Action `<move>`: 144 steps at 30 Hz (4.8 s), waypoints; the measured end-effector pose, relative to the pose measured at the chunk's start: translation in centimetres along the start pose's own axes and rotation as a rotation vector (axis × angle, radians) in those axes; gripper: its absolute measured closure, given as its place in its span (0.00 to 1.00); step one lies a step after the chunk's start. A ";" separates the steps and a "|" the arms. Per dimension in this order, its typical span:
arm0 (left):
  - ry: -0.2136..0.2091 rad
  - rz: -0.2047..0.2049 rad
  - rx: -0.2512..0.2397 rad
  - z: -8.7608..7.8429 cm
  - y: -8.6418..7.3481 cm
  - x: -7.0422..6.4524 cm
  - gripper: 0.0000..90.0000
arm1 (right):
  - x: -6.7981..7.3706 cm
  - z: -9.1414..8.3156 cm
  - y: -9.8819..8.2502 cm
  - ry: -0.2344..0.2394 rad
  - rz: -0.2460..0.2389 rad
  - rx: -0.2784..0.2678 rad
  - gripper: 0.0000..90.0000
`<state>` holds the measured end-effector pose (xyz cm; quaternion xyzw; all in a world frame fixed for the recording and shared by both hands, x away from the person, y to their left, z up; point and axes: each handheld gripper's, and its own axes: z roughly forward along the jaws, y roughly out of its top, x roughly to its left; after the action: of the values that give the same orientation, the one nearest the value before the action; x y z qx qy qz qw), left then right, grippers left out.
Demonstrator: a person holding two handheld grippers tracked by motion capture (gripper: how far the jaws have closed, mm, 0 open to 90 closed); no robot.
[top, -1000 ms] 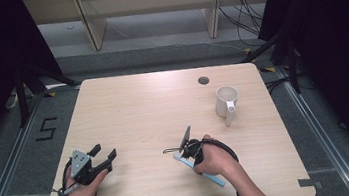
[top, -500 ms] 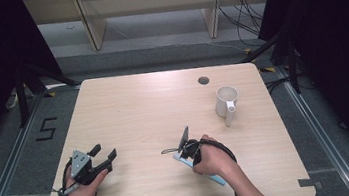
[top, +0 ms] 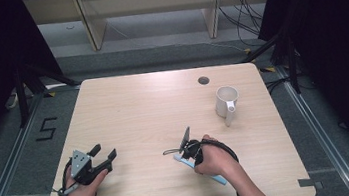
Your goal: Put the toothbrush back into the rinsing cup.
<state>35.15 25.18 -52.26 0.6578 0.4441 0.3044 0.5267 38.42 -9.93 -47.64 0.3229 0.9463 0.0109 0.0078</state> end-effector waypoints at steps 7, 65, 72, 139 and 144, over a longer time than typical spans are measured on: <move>-0.001 -0.001 0.001 0.0 0.0 0.0 0.38 | -0.2 -0.5 -0.3 0.004 -0.004 -0.026 0.88; 0.001 -0.009 0.000 0.1 0.0 0.1 0.38 | -1.5 -4.5 -2.1 0.005 -0.003 -0.336 0.88; 0.002 -0.007 0.002 0.1 0.0 0.1 0.38 | -1.7 -4.8 -2.2 -0.003 0.016 -0.371 0.88; 0.002 -0.009 0.003 0.1 0.0 0.1 0.38 | -3.3 -6.5 -4.2 -0.056 0.154 -0.661 0.88; 0.002 -0.009 0.002 0.1 0.0 0.1 0.38 | -3.5 -6.5 -4.4 -0.064 0.165 -0.697 0.88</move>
<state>35.27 25.25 -52.27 0.6559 0.4477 0.3021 0.5273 38.33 -15.70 -41.23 0.3763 0.8559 0.3232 0.1463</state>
